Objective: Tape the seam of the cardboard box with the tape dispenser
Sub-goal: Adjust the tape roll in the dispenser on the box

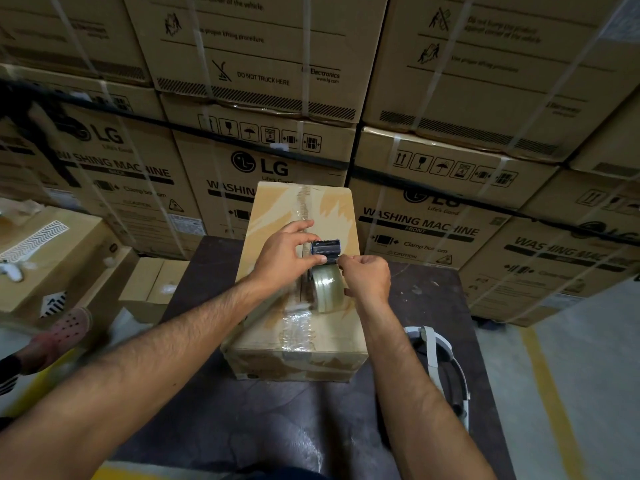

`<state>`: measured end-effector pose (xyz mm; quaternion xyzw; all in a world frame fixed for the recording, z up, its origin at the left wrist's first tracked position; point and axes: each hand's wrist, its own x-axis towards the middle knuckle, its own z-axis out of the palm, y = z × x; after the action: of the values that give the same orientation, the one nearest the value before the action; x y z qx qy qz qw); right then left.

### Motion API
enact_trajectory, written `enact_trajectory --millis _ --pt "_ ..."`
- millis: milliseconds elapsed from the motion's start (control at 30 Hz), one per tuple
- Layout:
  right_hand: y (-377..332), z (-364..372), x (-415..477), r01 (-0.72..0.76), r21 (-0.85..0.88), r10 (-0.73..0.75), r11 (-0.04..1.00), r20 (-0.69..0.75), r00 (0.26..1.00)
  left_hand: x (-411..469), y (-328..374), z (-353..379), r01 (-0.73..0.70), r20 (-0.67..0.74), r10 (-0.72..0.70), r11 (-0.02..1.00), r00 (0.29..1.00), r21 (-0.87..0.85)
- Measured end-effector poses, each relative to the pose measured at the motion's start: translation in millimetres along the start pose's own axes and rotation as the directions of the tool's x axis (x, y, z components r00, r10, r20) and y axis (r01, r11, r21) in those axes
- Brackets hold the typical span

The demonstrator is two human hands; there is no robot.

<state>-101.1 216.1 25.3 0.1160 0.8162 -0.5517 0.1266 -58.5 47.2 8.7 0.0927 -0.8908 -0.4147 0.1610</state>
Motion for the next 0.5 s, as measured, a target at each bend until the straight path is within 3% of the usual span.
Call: enact_trajectory --millis 500 --pt "-10 14 -5 0.035 -0.171 -0.031 0.985 0.027 0.999 -1 -7 1 0.003 -0.02 -0.004 1.0 1.0 -0.018"
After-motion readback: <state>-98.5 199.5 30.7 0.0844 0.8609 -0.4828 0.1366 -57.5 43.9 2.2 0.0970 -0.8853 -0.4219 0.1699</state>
